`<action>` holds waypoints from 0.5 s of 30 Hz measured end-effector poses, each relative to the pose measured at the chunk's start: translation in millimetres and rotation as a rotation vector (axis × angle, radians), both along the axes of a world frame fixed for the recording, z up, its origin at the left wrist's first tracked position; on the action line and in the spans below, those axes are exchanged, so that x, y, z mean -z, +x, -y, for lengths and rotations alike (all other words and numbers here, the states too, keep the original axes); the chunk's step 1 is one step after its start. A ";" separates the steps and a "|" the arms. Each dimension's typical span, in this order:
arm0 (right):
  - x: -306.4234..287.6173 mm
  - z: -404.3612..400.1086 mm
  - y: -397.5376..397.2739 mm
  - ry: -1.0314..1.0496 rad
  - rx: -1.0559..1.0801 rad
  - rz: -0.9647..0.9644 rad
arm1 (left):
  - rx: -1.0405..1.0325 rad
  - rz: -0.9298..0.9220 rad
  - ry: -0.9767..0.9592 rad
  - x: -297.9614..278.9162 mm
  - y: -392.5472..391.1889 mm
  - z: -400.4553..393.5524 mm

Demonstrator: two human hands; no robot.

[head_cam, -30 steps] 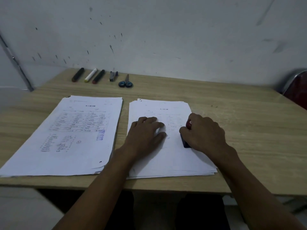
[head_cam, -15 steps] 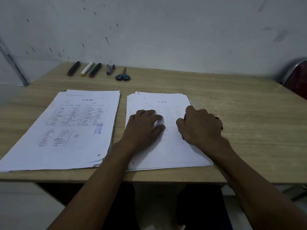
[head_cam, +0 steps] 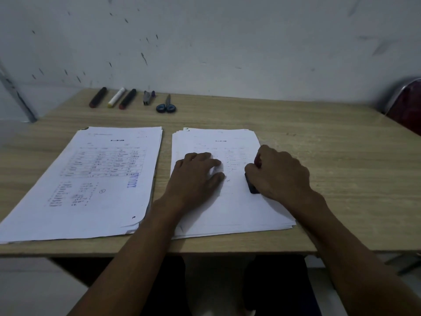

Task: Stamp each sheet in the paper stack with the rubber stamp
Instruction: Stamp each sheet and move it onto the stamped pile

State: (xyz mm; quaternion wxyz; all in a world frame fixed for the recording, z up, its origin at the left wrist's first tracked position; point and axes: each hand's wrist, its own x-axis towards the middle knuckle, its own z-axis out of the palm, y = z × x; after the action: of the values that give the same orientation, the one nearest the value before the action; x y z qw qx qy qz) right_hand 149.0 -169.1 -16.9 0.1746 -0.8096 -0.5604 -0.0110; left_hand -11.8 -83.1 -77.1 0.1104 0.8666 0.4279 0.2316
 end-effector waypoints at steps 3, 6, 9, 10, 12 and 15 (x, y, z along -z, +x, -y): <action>-3.0 5.7 11.8 0.131 0.011 -0.313 | 0.004 0.000 0.012 0.6 -1.0 -0.6; -1.6 6.9 31.8 0.366 0.101 -0.519 | 0.006 0.009 0.010 2.1 -1.5 -2.2; -1.0 7.5 52.7 0.479 0.217 -0.511 | 0.002 0.006 -0.001 3.5 -0.6 -3.4; -0.8 8.1 59.2 0.495 0.260 -0.489 | 0.001 0.009 -0.001 4.1 -0.6 -4.1; -0.3 9.9 71.7 0.505 0.342 -0.436 | 0.002 0.021 -0.005 4.8 -0.5 -5.0; -0.8 12.1 84.9 0.493 0.418 -0.393 | 0.001 0.027 -0.017 3.9 0.4 -4.5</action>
State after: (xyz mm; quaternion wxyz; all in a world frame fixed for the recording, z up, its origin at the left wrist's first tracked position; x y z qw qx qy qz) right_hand 233.9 -181.2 -16.1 0.4625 -0.8267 -0.3192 -0.0253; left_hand -11.4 -78.7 -81.0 0.1234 0.8628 0.4277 0.2395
